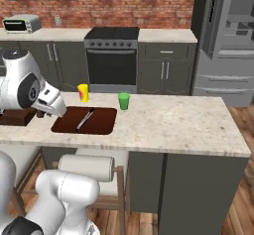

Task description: Gather the squash and carrot from the fridge and place them on a tray on the dining counter. Then gather the fish and chicken drumstick from the fridge and place them on the other tray.

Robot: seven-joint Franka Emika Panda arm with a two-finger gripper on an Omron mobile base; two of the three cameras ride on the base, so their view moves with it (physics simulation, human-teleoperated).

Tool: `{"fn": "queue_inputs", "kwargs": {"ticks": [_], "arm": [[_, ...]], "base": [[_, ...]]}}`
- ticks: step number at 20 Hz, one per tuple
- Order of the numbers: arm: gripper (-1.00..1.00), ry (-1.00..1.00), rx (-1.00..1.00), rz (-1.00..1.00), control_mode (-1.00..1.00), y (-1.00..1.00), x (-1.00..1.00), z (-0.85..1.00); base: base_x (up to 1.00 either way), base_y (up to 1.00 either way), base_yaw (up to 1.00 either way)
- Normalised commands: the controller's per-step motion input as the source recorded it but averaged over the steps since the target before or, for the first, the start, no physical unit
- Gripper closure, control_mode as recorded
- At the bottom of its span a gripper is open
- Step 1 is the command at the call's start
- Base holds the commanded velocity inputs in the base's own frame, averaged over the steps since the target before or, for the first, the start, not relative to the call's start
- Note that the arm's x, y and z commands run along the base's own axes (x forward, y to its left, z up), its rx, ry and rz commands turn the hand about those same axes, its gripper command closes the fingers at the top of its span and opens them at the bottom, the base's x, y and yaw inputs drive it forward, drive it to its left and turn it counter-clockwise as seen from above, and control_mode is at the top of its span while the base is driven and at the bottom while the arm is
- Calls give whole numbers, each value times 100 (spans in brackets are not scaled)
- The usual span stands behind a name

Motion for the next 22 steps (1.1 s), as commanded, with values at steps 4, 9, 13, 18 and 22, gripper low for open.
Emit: {"fn": "queue_inputs", "kwargs": {"ticks": [4,9,13,18,22], "arm": [[100,0,-3,0,-100,15,43,-43],[100,0,-2,0,-100,8,43,-36],[100,0,0,0,-100,0,52,-31],[100,0,0,0,-100,3,60,-28],[100,0,0,0,-100,5,63,-29]], "base": [[0,0,0],[0,0,0],[0,0,0],[0,0,0],[0,0,0]]}}
